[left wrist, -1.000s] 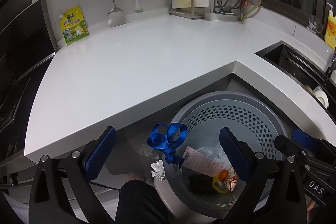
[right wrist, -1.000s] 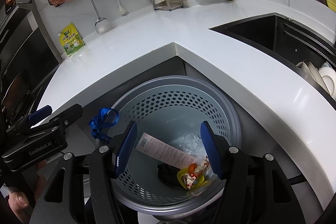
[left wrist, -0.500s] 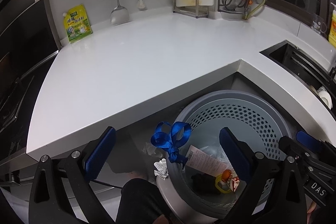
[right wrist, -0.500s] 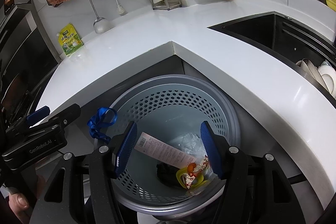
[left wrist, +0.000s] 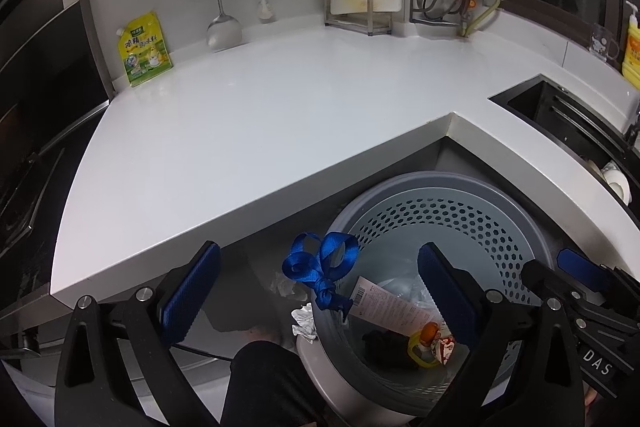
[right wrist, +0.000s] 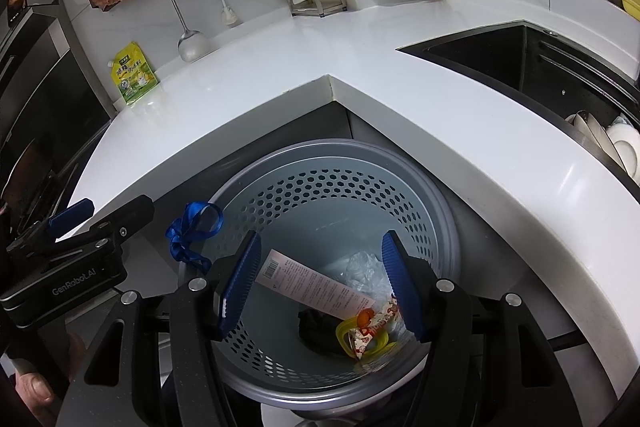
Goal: Collect trash
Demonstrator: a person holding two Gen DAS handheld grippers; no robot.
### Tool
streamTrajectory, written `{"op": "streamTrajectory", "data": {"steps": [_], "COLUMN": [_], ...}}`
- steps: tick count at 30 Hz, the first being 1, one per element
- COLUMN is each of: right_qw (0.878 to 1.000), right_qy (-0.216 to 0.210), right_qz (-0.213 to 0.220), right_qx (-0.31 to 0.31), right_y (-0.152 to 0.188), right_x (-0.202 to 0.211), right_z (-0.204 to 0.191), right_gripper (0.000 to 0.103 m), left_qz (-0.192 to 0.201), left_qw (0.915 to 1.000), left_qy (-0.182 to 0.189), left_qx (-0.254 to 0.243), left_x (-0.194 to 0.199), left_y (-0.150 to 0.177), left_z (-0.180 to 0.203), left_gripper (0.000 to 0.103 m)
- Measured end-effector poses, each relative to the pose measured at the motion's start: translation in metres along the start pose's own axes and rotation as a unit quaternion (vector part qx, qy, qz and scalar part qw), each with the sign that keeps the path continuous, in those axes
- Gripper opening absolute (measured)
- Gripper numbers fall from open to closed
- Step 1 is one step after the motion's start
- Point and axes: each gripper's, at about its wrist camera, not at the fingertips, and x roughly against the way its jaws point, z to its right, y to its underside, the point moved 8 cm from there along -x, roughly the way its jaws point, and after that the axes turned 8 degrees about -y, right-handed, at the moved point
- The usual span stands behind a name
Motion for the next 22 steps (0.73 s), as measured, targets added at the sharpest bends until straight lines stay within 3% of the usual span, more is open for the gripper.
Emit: {"op": "streamTrajectory", "data": {"steps": [22], "right_qw": [1.000], "right_qy": [0.000], "right_qz": [-0.001], "right_qx": [0.000], "right_y": [0.0006], "right_x": [-0.0009], "right_z": [-0.0013], "right_gripper": [0.060], "left_qz": [-0.008], "left_qw": [0.9999], "left_qy": [0.007], "left_qx": [-0.003], "left_x": [-0.0011], "left_y": [0.0015], "left_z": [0.0052], "left_gripper": [0.097]}}
